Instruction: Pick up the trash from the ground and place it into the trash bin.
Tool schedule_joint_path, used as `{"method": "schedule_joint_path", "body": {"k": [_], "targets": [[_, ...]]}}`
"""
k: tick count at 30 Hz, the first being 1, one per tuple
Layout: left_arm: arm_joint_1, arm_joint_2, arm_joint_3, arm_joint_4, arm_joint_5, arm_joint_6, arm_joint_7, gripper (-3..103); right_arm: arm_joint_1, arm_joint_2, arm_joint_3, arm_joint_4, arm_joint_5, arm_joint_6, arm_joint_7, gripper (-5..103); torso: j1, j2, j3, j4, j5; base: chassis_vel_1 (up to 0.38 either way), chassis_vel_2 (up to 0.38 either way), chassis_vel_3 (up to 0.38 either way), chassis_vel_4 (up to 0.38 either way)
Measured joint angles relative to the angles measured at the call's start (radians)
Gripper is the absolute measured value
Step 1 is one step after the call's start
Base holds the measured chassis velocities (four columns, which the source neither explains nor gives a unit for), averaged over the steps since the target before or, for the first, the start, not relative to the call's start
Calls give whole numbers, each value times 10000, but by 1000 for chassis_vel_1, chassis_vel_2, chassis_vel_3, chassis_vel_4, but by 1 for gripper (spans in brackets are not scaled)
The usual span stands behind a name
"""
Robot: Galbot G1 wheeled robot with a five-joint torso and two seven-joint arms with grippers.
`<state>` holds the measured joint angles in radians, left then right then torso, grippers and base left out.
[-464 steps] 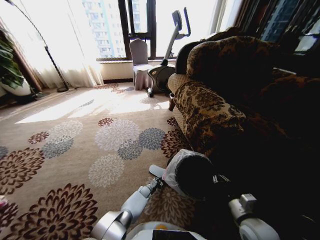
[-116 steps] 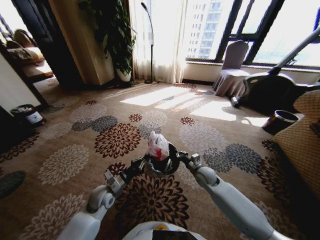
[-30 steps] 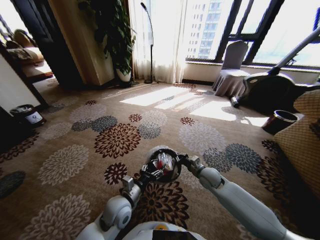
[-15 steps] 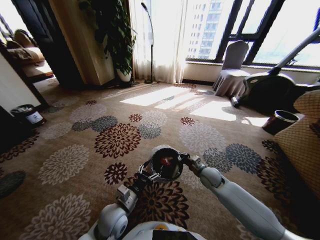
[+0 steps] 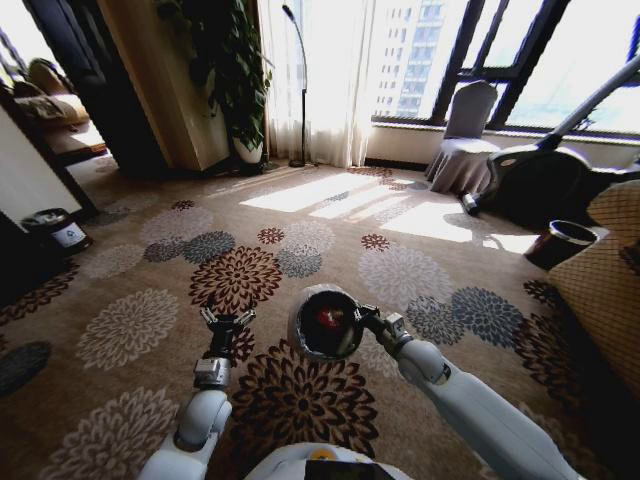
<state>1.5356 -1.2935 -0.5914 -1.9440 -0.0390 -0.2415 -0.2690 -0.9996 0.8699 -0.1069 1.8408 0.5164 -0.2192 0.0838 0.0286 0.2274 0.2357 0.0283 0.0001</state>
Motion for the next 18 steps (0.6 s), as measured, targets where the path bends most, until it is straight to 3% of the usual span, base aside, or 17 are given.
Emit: {"method": "schedule_joint_path", "body": {"k": [4, 6, 12, 18], "targets": [[24, -131, -476, 812, -184, -373, -81, 100, -509, -38, 140, 487, -26, -98, 13, 1, 0, 0, 0, 1, -3, 0, 0, 0, 0], [69, -161, -761, 1970, -975, -618, -116, 100, -1150, 41, 283, 959, -56, -204, 54, 1, -1, 0, 0, 0, -1, 41, 52, -60, -67], [-105, -283, -830, 2878, -1323, -624, -283, 100, -1478, 269, 352, 965, -256, -203, 54, 1, -1, 0, 0, -1, -2, 96, 97, -121, -110], [-202, -479, -604, 2910, -2106, -163, -349, 100, -1651, 628, 488, 948, -274, 177, 61, 1, 0, 0, 0, 4, -4, 204, 209, -229, -222]]}}
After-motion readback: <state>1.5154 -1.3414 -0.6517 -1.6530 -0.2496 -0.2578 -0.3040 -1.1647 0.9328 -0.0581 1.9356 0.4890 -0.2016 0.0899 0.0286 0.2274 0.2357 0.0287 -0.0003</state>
